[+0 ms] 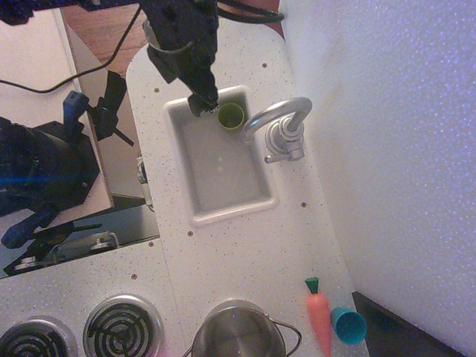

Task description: Turn faucet right

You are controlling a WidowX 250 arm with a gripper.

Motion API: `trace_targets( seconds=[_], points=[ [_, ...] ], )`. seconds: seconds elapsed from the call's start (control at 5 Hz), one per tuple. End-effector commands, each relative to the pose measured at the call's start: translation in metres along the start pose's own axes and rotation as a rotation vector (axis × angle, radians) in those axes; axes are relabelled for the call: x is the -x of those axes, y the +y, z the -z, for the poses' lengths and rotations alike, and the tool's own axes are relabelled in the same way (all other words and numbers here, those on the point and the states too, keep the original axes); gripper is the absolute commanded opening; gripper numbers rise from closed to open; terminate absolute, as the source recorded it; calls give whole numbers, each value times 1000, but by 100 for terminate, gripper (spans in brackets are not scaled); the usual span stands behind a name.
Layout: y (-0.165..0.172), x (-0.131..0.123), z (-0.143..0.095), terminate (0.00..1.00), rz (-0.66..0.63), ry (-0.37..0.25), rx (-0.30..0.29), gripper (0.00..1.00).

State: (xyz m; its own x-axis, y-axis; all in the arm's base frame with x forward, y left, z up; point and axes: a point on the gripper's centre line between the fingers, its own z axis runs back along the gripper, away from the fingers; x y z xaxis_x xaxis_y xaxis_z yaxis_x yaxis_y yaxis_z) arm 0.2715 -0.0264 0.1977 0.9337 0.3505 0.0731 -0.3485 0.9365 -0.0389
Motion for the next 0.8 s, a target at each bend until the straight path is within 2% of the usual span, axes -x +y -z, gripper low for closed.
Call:
trace_targets(
  seconds=[0.0, 0.2, 0.4, 0.6],
  points=[
    [0, 0, 0, 0, 0, 0, 0, 100],
    [5, -9, 33, 0, -26, 157, -64, 100],
    [5, -15, 55, 0, -20, 215, -78, 100],
    [-2, -17, 64, 0, 10, 205, -110, 100]
  ],
)
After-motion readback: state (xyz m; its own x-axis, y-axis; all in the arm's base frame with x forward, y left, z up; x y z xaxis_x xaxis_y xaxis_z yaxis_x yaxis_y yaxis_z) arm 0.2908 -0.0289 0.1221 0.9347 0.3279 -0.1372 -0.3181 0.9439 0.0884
